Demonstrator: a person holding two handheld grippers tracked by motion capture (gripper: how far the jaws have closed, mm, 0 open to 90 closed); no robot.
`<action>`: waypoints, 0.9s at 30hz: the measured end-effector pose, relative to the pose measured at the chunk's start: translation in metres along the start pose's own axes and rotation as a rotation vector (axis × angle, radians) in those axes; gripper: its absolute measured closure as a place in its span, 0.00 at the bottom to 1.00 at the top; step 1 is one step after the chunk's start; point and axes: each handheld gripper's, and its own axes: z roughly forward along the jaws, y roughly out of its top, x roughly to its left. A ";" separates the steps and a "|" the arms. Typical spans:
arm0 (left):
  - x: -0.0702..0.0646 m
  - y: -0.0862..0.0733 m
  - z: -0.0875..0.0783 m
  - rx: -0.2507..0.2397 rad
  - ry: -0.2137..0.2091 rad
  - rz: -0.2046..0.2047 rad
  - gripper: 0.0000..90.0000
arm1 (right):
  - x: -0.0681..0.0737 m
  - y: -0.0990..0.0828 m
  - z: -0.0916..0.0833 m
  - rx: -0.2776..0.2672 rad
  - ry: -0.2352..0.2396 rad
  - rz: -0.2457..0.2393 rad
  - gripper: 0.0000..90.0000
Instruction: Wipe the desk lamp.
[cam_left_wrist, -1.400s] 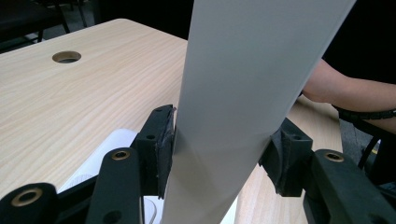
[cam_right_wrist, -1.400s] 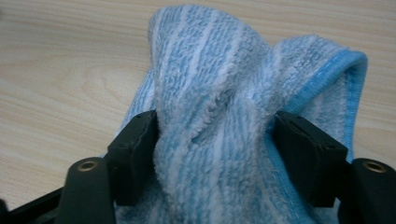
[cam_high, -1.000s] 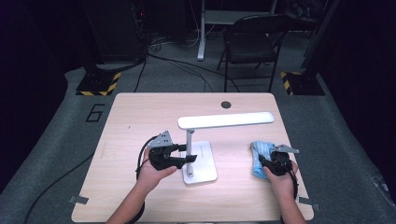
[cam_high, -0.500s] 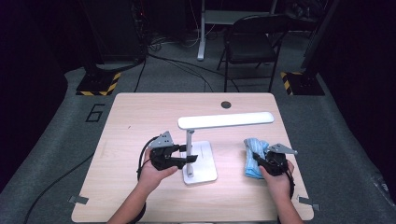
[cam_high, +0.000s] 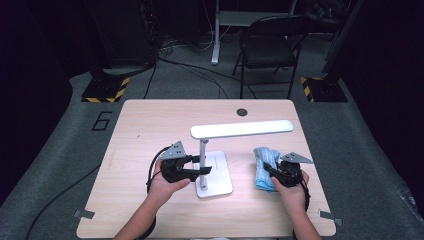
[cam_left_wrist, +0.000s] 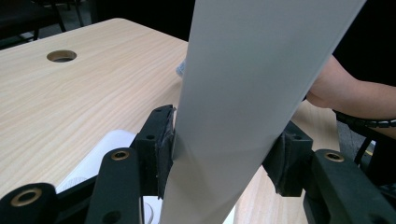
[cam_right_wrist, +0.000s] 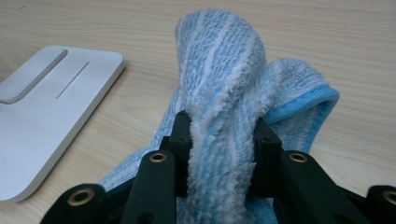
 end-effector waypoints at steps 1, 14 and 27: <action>-0.001 0.000 0.001 -0.005 0.007 -0.001 0.54 | 0.001 0.000 0.000 0.006 0.009 -0.018 0.75; -0.003 0.005 0.002 0.023 0.004 -0.004 0.52 | 0.031 0.005 0.003 0.008 0.070 -0.063 0.75; -0.009 0.024 -0.002 -0.007 0.007 -0.003 0.46 | 0.059 0.010 0.009 0.035 0.126 -0.117 0.75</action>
